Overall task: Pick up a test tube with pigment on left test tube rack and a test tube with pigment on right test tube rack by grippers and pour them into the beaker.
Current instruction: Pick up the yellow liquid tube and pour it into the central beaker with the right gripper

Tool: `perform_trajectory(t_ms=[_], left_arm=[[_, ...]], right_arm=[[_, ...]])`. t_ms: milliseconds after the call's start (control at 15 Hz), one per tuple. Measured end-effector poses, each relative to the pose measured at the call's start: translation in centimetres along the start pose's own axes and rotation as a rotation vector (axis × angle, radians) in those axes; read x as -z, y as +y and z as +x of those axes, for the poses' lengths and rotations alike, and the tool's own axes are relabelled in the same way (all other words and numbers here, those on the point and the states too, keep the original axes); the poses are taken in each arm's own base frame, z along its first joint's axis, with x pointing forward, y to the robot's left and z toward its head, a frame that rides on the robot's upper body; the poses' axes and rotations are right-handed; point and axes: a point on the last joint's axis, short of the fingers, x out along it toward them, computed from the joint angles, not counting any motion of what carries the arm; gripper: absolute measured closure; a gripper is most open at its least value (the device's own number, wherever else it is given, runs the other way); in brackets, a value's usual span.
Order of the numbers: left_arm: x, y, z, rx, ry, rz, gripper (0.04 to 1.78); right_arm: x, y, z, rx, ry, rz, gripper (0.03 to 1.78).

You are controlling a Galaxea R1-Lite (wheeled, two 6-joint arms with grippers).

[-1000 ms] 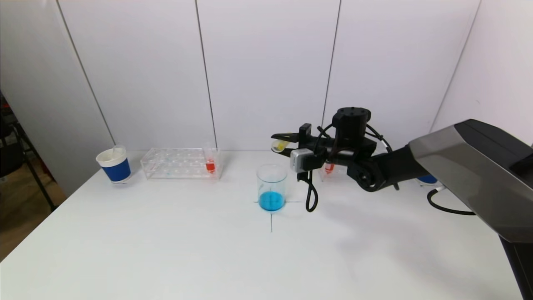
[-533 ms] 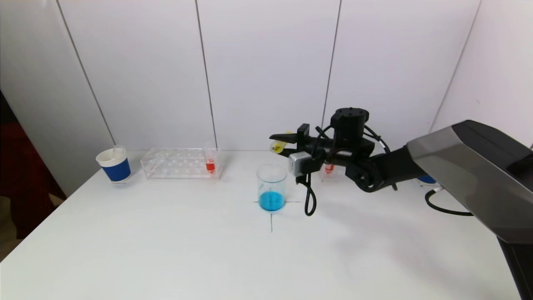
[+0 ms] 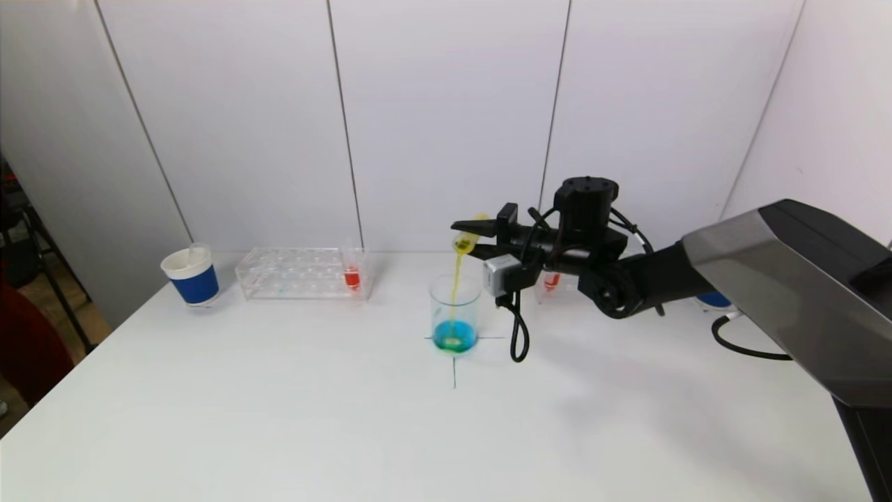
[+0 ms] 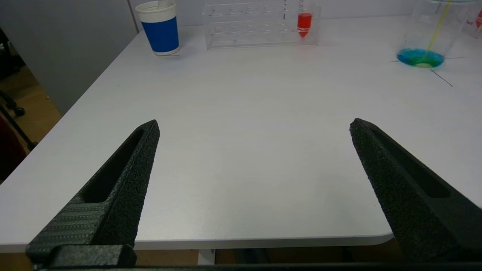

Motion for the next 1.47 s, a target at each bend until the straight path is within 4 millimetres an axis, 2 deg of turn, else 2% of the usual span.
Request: perform_trajectory(t_ms=[1467], left_arm=[[0.0,0.0,0.0,0.0,0.0,0.0,0.06]], right_arm=[[0.29,-0.28,-0.06,-0.007,0.059,-0.228,1.3]])
